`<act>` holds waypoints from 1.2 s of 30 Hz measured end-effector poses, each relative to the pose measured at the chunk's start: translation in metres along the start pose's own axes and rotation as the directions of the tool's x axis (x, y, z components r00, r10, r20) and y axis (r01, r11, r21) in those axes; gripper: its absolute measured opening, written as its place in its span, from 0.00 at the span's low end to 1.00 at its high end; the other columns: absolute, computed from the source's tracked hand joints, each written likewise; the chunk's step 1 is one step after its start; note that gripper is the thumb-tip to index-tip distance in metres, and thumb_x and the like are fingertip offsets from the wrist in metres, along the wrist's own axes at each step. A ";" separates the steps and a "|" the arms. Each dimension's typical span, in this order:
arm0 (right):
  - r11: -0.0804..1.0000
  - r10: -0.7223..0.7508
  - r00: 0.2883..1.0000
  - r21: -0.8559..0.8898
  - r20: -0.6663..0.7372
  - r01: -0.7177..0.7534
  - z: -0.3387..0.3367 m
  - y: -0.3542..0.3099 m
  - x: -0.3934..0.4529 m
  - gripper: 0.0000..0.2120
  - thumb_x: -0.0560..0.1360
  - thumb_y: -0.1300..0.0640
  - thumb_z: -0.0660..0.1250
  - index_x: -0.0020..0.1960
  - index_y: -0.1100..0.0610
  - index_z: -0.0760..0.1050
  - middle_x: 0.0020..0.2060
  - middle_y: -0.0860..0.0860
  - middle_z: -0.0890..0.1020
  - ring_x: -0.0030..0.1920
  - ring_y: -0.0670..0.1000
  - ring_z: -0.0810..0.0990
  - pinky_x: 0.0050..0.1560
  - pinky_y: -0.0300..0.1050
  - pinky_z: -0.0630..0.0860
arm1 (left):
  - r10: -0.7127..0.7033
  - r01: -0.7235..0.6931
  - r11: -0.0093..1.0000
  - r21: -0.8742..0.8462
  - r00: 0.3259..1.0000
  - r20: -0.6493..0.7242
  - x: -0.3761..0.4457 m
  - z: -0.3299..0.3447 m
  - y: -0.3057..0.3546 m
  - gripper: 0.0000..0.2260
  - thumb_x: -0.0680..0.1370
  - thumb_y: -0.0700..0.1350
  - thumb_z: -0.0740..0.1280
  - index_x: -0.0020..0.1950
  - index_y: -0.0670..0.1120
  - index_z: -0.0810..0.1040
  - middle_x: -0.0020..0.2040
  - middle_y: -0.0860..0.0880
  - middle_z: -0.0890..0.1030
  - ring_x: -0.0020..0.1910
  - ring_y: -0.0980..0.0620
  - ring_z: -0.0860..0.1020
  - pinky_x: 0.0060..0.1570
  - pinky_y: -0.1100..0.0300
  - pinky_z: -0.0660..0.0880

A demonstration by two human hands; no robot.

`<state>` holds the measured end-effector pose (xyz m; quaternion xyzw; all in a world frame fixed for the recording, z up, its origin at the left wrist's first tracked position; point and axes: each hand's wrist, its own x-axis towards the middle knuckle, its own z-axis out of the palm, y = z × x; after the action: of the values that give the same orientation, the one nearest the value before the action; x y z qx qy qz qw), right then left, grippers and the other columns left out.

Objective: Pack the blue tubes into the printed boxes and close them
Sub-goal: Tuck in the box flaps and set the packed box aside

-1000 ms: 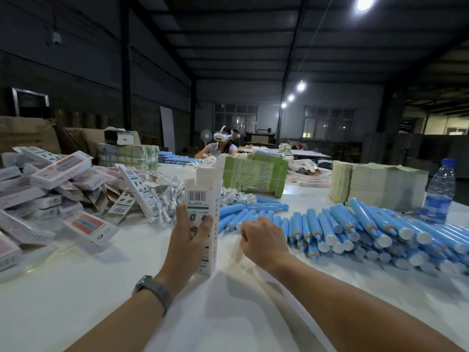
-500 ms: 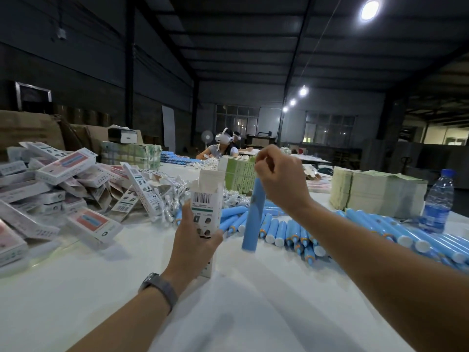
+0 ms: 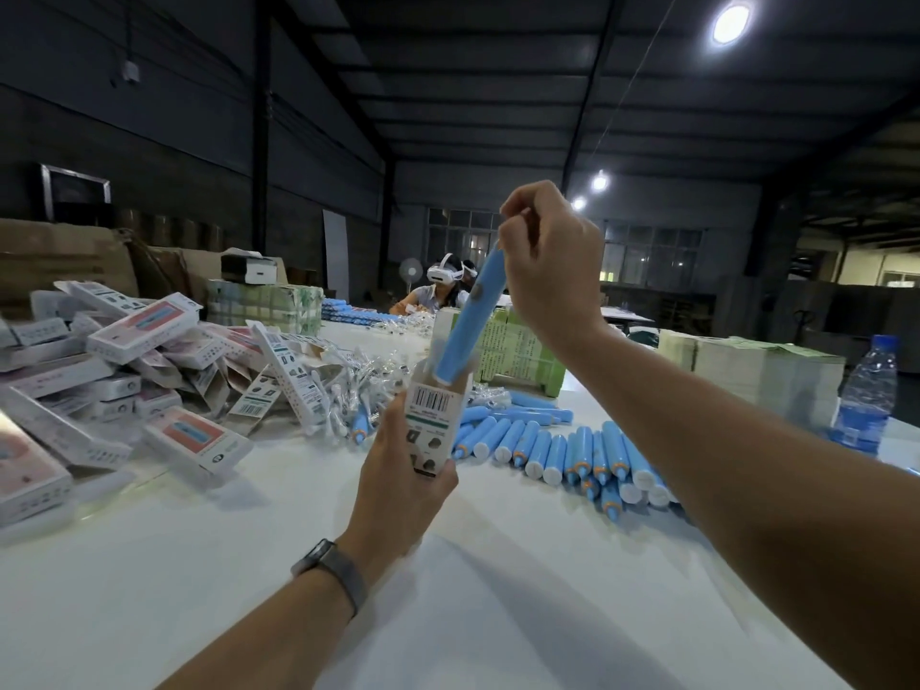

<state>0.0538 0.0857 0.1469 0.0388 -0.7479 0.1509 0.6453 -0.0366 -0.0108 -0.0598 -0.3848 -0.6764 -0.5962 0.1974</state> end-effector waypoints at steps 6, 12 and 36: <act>0.998 0.065 0.996 0.010 0.056 -0.066 0.023 0.006 -0.026 0.07 0.77 0.63 0.62 0.44 0.53 0.72 0.33 0.39 0.73 0.36 0.41 0.73 0.42 0.42 0.72 | -0.050 0.050 0.999 -0.005 0.999 0.001 0.001 -0.003 0.003 0.34 0.72 0.43 0.77 0.73 0.48 0.63 0.60 0.50 0.75 0.53 0.50 0.76 0.45 0.69 0.73; 0.997 0.068 0.972 0.023 0.227 -0.075 0.039 0.005 -0.055 0.05 0.76 0.58 0.59 0.45 0.52 0.73 0.35 0.42 0.75 0.38 0.49 0.77 0.39 0.50 0.75 | -0.046 0.063 0.968 -0.243 0.996 0.075 0.001 -0.008 0.013 0.11 0.85 0.48 0.56 0.68 0.54 0.68 0.56 0.52 0.79 0.51 0.59 0.78 0.47 0.72 0.72; 0.959 -0.241 0.848 -0.015 0.473 0.281 0.088 -0.003 -0.095 0.11 0.78 0.55 0.61 0.58 0.54 0.77 0.48 0.47 0.84 0.52 0.51 0.75 0.44 0.45 0.70 | -0.049 0.038 0.998 -0.043 0.957 -0.285 0.023 -0.024 -0.008 0.07 0.81 0.40 0.63 0.57 0.46 0.67 0.52 0.46 0.76 0.50 0.44 0.77 0.49 0.48 0.76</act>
<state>-0.0138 0.0452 0.0438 0.1482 -0.8741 0.0165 0.4622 -0.0620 -0.0270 -0.0435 -0.2835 -0.6377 -0.6623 0.2727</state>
